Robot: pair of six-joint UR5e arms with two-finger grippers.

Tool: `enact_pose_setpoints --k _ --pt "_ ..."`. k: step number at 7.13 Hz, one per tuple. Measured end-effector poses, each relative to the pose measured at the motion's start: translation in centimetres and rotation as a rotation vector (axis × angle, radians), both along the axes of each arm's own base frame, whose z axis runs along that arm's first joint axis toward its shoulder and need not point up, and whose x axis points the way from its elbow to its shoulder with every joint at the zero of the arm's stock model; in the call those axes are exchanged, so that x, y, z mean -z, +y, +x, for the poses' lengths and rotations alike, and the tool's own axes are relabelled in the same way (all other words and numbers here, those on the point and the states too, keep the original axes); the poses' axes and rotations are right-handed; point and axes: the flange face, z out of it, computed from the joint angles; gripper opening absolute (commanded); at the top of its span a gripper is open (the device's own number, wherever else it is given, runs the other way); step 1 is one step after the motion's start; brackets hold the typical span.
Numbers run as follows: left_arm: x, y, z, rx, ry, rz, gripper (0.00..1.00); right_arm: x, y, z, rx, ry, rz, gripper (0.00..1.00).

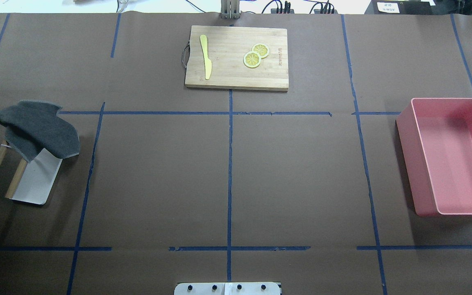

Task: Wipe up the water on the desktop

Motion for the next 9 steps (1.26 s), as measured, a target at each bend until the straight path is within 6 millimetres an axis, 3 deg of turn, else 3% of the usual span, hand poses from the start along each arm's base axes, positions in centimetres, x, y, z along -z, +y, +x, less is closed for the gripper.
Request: enact_pose_setpoints --k 7,9 --pt "0.4 0.0 0.0 -0.001 0.004 0.021 1.00 0.7 0.1 0.3 -0.008 0.001 0.020 1.00" --pt "3.6 -0.6 0.4 0.006 0.050 0.083 1.00 1.4 -0.1 0.4 -0.012 0.002 0.030 1.00"
